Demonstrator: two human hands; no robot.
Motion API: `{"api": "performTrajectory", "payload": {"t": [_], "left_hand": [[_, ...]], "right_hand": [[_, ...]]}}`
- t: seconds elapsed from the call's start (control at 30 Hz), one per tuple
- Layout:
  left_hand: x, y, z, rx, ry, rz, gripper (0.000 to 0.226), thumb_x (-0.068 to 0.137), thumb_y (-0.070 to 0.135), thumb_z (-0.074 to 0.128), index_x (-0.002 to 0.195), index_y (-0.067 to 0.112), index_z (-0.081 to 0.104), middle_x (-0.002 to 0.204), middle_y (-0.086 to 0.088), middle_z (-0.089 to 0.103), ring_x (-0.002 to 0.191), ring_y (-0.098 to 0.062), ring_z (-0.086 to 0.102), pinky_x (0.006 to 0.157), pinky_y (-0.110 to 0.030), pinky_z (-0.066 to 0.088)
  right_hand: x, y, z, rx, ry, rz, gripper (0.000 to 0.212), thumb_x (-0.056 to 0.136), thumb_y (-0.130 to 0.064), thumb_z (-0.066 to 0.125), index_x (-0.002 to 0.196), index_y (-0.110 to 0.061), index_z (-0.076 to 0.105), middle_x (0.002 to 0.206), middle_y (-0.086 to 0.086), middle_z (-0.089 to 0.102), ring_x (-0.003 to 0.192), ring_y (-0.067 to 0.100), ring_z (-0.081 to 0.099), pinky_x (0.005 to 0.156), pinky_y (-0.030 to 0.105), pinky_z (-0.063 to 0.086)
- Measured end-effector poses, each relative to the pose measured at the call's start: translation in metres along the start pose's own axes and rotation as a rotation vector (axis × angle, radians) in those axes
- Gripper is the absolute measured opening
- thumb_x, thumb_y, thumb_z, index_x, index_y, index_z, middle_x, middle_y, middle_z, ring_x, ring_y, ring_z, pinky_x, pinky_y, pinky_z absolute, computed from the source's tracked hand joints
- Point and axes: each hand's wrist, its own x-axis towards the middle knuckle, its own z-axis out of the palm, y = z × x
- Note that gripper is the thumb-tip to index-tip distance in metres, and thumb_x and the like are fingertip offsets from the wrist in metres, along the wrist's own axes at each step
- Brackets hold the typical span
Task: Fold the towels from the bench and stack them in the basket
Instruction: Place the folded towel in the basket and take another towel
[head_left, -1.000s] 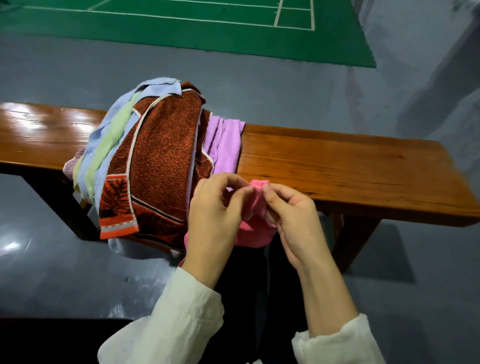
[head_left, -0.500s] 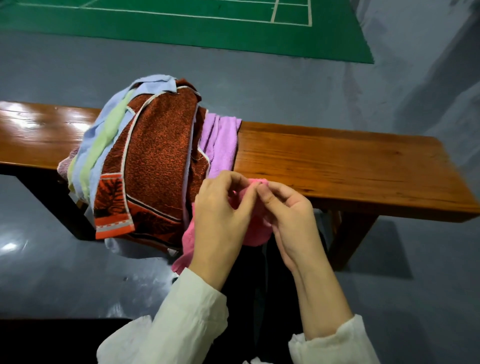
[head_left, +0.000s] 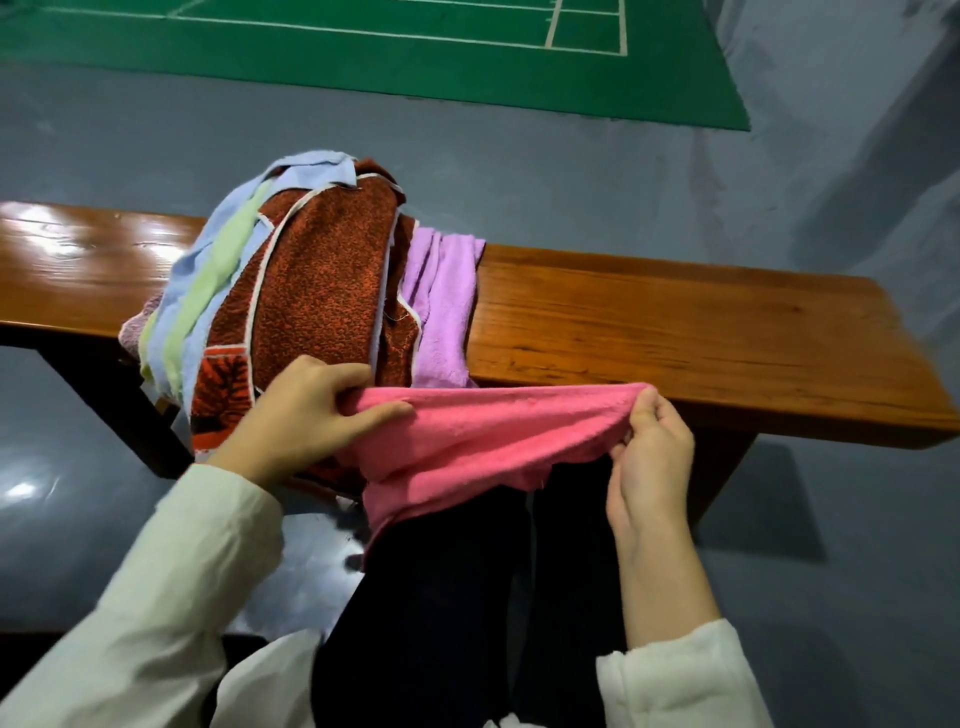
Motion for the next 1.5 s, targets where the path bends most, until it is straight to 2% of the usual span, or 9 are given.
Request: {"api": "performTrajectory", "payload": {"t": [0.13,0.27,0.43,0.67,0.77,0.97,1.2,1.33,1.5], "left_hand": [[-0.006,-0.034,-0.021,0.145,-0.034,0.041,0.061,0.086,0.070,0.040,0.055,0.018,0.041,0.044,0.003,0.035,0.043,-0.011,0.041,0.055,-0.030,0.032],[-0.009,-0.049,-0.029,0.294,-0.048,0.087,0.055,0.092,0.062,0.026,0.075,0.022,0.059,0.068,0.009,0.053,0.069,-0.017,0.055,0.071,-0.038,0.037],[-0.010,-0.052,-0.028,0.521,-0.035,0.141,0.041,0.089,0.037,0.034,0.089,0.016,0.069,0.075,0.000,0.064,0.068,-0.025,0.064,0.059,-0.030,0.032],[-0.003,-0.036,-0.027,0.515,0.124,-0.029,0.019,0.088,0.025,0.062,0.096,0.008,0.065,0.071,-0.014,0.068,0.061,-0.037,0.066,0.050,-0.040,0.051],[-0.002,-0.035,-0.025,0.557,0.144,-0.116,0.038,0.078,0.020,0.074,0.109,0.009,0.054,0.064,-0.018,0.065,0.053,-0.041,0.063,0.045,-0.037,0.045],[0.005,-0.029,-0.027,0.583,0.091,-0.047,0.018,0.071,0.013,0.081,0.086,0.010,0.072,0.070,-0.013,0.070,0.055,-0.035,0.066,0.046,-0.038,0.051],[0.027,-0.018,-0.038,0.261,0.151,-0.141,0.008,0.071,0.009,0.080,0.077,0.010,0.075,0.087,-0.010,0.053,0.079,-0.030,0.057,0.070,-0.039,0.050],[0.055,-0.015,-0.042,0.091,0.294,-0.205,0.009,0.072,0.016,0.077,0.075,0.013,0.069,0.104,-0.011,0.047,0.101,-0.031,0.046,0.094,-0.035,0.036],[0.086,0.016,-0.047,-0.524,0.442,-0.315,0.005,0.076,0.023,0.054,0.072,0.020,0.054,0.067,0.013,0.054,0.063,0.001,0.046,0.062,-0.017,0.038]], "right_hand": [[0.010,0.001,-0.008,0.018,0.089,-0.007,0.028,0.103,-0.021,0.040,0.083,-0.017,0.059,0.080,-0.002,0.058,0.079,0.009,0.053,0.084,0.029,0.043],[0.013,0.002,-0.009,-0.003,0.114,-0.035,0.028,0.103,-0.022,0.040,0.083,-0.018,0.060,0.083,-0.001,0.060,0.083,0.011,0.054,0.085,0.030,0.045],[0.019,0.008,-0.011,-0.048,0.102,-0.070,0.027,0.103,-0.025,0.041,0.088,-0.018,0.062,0.089,-0.001,0.061,0.091,0.014,0.054,0.091,0.031,0.043],[0.023,0.011,-0.013,-0.050,0.126,-0.104,0.028,0.103,-0.027,0.041,0.105,-0.009,0.063,0.089,-0.001,0.061,0.091,0.014,0.055,0.094,0.033,0.045],[0.024,0.008,-0.015,-0.040,0.120,-0.100,0.027,0.102,-0.027,0.042,0.105,-0.011,0.063,0.093,0.000,0.063,0.095,0.015,0.057,0.100,0.037,0.045],[0.026,-0.007,-0.017,-0.014,0.105,-0.148,0.022,0.103,-0.026,0.041,0.103,-0.016,0.061,0.091,-0.004,0.060,0.088,0.007,0.056,0.091,0.025,0.045],[0.036,-0.049,-0.002,-0.035,0.103,-0.282,0.029,0.104,-0.023,0.036,0.080,-0.021,0.053,0.073,-0.007,0.052,0.059,-0.002,0.051,0.059,0.009,0.042],[0.052,-0.074,0.005,-0.026,0.117,-0.338,0.028,0.104,-0.023,0.036,0.080,-0.022,0.051,0.075,-0.006,0.051,0.067,0.002,0.048,0.069,0.018,0.042],[0.057,-0.106,0.007,-0.032,0.118,-0.374,0.029,0.103,-0.020,0.039,0.075,-0.021,0.046,0.069,-0.007,0.044,0.062,0.002,0.039,0.060,0.016,0.036]]}}
